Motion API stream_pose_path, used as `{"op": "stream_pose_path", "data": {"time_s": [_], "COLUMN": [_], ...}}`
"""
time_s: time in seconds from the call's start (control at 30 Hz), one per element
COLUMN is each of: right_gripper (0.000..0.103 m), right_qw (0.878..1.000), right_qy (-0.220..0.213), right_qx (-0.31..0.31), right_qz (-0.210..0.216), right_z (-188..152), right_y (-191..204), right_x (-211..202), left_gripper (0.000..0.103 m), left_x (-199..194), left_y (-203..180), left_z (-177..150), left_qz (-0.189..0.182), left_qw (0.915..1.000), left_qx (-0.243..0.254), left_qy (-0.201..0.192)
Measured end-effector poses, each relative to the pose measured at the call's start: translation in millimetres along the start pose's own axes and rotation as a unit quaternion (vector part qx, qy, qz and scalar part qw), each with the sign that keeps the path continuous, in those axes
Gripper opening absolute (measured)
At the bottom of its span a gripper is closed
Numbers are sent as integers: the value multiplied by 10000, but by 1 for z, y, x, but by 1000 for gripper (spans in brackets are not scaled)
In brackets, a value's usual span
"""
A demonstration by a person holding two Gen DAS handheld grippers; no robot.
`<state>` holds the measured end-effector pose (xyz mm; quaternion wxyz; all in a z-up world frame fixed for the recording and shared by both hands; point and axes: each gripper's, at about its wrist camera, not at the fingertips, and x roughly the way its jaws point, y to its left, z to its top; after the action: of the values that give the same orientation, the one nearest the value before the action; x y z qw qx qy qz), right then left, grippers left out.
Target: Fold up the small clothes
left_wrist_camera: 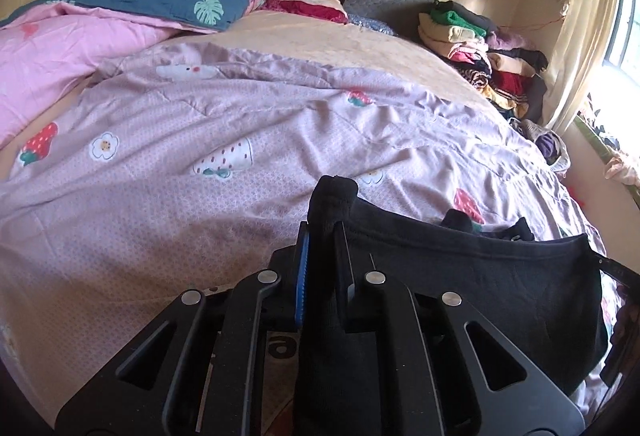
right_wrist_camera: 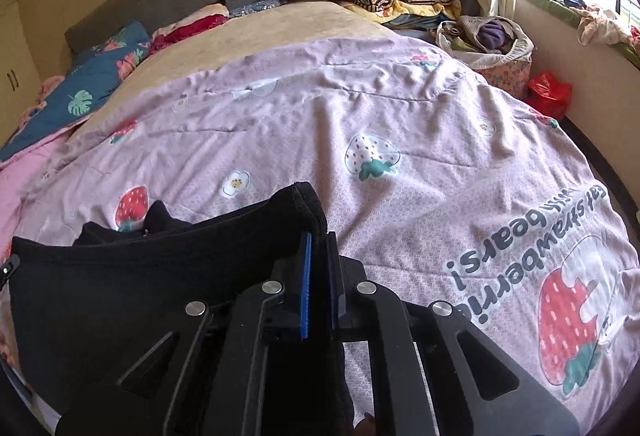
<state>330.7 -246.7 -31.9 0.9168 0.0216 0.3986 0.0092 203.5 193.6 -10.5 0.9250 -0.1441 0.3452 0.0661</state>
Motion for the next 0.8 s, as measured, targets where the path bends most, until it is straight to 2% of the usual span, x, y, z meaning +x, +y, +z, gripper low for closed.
{"op": "stream_pose_path", "data": {"time_s": [0.23,0.3,0.37,0.43,0.47,0.5,0.53,0.6,0.67,0.8], "right_gripper": [7,12,13,21,30,35,38,52,59,62], "right_qw": [9997,9994,9995,9997,9998,9999,9999,9998,9995,9992], "right_qy": [82,86,69,74,70,79,103,167,204,224], "right_qx": [-161,-242,-223,-174,-125,-90,-50,50,124,122], "right_qz": [-154,-226,-205,-158,-139,-96,-37,73,228,316], "right_z": [-5,-8,-12,-15,-18,-20,-22,-29,-38,-53], "right_y": [4,6,4,1,-2,-4,-5,-8,-13,-18], "right_x": [6,4,0,-4,-7,-9,-11,-18,-27,-43], "left_gripper": [7,9,9,10,14,17,25,37,56,66], "left_x": [8,8,5,4,2,1,0,-5,-10,-21], "left_y": [1,1,3,6,6,7,6,6,7,11], "left_z": [-3,-3,-2,-2,-1,-1,-1,-2,-2,-3], "left_qz": [64,108,200,179,191,211,215,223,308,337], "left_qw": [9998,9997,9996,9996,9996,9995,9995,9995,9994,9993], "left_qx": [6,22,41,-8,-3,17,26,41,61,23], "left_qy": [200,211,200,214,218,221,226,209,177,168]}}
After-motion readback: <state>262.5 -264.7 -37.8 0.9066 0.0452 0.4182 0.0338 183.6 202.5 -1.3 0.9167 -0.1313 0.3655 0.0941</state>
